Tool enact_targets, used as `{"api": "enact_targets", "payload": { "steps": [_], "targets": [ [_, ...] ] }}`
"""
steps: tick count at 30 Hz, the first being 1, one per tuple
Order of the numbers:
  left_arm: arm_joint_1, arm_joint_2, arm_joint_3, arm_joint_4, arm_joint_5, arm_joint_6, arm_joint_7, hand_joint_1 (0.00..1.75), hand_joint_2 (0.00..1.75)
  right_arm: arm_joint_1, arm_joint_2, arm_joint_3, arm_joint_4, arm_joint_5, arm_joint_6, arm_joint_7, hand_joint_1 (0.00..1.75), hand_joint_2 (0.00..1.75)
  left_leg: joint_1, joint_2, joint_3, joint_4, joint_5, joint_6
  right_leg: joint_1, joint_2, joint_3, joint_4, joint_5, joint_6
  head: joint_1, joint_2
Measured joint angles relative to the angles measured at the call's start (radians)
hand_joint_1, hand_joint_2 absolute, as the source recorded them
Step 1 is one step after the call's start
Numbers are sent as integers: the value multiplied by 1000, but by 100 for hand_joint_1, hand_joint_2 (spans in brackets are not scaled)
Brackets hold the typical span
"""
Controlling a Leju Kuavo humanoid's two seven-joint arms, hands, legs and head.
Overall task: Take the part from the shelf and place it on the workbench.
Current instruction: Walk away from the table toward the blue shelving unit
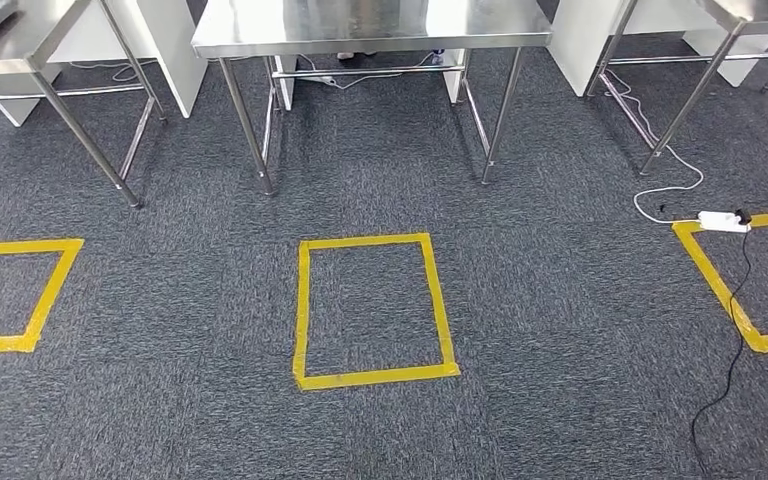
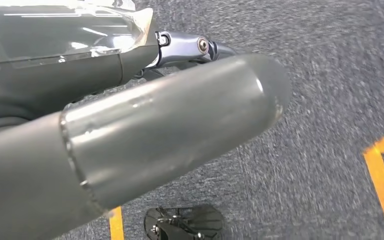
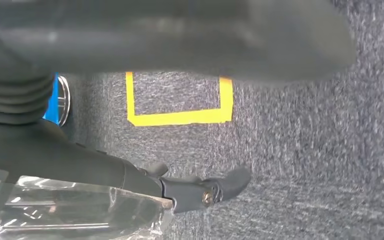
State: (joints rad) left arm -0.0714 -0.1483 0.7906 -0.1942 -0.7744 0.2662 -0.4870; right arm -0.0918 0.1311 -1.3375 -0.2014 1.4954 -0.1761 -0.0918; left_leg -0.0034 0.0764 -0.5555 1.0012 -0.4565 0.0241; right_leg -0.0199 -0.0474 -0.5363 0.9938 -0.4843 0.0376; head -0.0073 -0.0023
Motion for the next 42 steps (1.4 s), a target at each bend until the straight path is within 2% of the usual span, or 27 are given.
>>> {"api": "enact_targets", "payload": {
  "steps": [2,3,5,6,7,8,10,11,13,14,16,18,20,22,23,24,25,27,29,31,33,35,37,38,39,40,42],
  "targets": [
    [0,1,0,0,-1,0,0,0,0,1,0,0,0,-1,0,0,0,0,7,-13,-5,19,-20,-13,-5,18,2,-1,7,-15,0,0],
    [0,2,0,0,-2,0,0,0,0,0,1,0,0,-1,0,1,0,0,11,-30,-18,53,-47,-19,-8,27,2,-1,11,-22,-1,0],
    [1,2,0,0,-6,0,1,0,0,0,1,0,0,-3,2,1,0,0,13,-64,-69,176,-123,-27,-7,45,-1,-1,17,-30,-2,0],
    [2,2,0,0,-9,-1,1,0,0,1,1,0,0,-4,3,1,0,0,14,-70,-97,239,-150,-29,-6,55,-4,-1,18,-32,-2,0],
    [2,2,0,0,-11,-1,1,0,0,2,2,0,0,-5,4,1,0,0,14,-72,-114,280,-160,-29,-5,66,-5,0,18,-33,-2,0],
    [2,2,0,0,-12,-1,2,0,0,3,1,0,0,-6,5,1,0,0,15,-74,-114,281,-149,-28,-4,77,-5,0,19,-33,-2,0],
    [2,2,0,0,-12,-1,2,0,0,3,2,0,0,-8,6,1,0,0,18,-89,-62,177,-81,-23,-4,101,-2,0,19,-33,-3,0],
    [2,3,0,0,-13,-1,2,0,0,2,3,0,0,-8,7,1,0,0,21,-115,-27,106,-52,-20,-3,113,-2,1,20,-31,-2,0],
    [2,3,0,0,-13,-1,2,0,0,-2,4,0,0,-9,8,1,0,0,23,-154,13,18,-26,-15,0,134,-9,3,23,-23,-2,0],
    [1,3,0,0,-14,-1,3,0,0,-2,5,0,0,-10,9,1,0,0,20,-160,15,10,-29,-12,1,144,-15,2,26,-16,-1,0],
    [0,2,0,0,-14,-1,4,0,0,-1,5,0,0,-11,9,1,0,0,17,-137,16,2,-22,-1,1,158,-28,0,31,-1,-1,0],
    [0,0,0,0,-14,-1,4,0,0,0,5,0,0,-12,9,1,0,0,17,-111,17,-9,-13,16,3,120,-54,40,6,3,1,0],
    [1,1,0,0,-14,-1,5,0,0,-1,5,0,0,-12,10,1,0,0,13,-81,15,-13,-10,26,4,70,-111,158,-57,-3,3,0],
    [1,1,0,0,-14,-1,6,0,0,0,5,0,0,-13,10,1,0,0,9,-51,13,-13,-11,27,3,60,-162,273,-103,-1,3,0],
    [1,0,0,0,-14,-1,7,0,0,1,5,0,0,-14,10,1,0,0,8,-37,13,-13,-11,27,4,58,-162,286,-105,4,3,0],
    [1,0,0,0,-14,-1,8,0,0,2,5,0,0,-14,10,1,0,0,6,-24,13,-13,-11,27,4,55,-140,254,-90,11,3,0],
    [1,0,0,0,-14,-1,8,0,0,2,4,0,0,-14,10,1,0,0,6,-13,14,-13,-11,26,4,45,-100,190,-68,17,3,0],
    [0,-1,0,0,-15,-1,9,0,0,0,3,0,0,-17,10,1,0,0,0,7,18,-11,-14,22,11,1,-19,46,-22,15,3,0],
    [0,-2,0,0,-16,-1,10,0,0,-1,2,0,-1,-20,10,1,0,0,-5,25,24,-10,-19,14,18,-23,9,-13,0,2,2,0],
    [-2,-2,0,0,-16,-1,11,0,0,2,2,-1,0,-21,9,0,0,0,-3,40,27,-8,-23,4,12,-2,9,-15,9,-11,0,0],
    [-4,-2,0,0,-16,1,11,0,0,4,3,-1,-1,-22,9,0,0,0,3,9,17,24,-51,-8,0,18,12,-20,18,-26,-2,0],
    [-2,-2,0,0,-17,2,12,0,0,4,5,-1,-1,-23,9,1,0,0,11,-49,-24,128,-119,-20,-6,38,10,-21,25,-37,-4,0],
    [2,-3,0,0,-19,2,12,0,0,3,6,-1,-1,-23,9,1,0,0,17,-73,-78,252,-175,-29,-6,62,5,-20,27,-40,-4,0],
    [3,-3,0,0,-19,2,13,0,0,4,6,-1,-1,-23,9,1,0,0,20,-75,-90,279,-178,-32,-7,75,4,-19,28,-40,-4,0],
    [4,-2,0,0,-19,3,13,0,0,5,6,-1,-1,-23,9,1,0,0,24,-77,-86,271,-161,-35,-9,88,4,-17,29,-39,-4,0],
    [3,-2,0,0,-19,3,13,0,0,6,6,-1,-1,-23,9,1,0,0,29,-82,-65,226,-128,-39,-10,102,4,-14,28,-38,-4,0],
    [3,-2,1,0,-19,4,13,0,0,4,6,-1,-1,-23,10,1,0,0,43,-128,-6,98,-65,-47,-10,129,-3,-1,25,-28,-5,0]
  ]
}}
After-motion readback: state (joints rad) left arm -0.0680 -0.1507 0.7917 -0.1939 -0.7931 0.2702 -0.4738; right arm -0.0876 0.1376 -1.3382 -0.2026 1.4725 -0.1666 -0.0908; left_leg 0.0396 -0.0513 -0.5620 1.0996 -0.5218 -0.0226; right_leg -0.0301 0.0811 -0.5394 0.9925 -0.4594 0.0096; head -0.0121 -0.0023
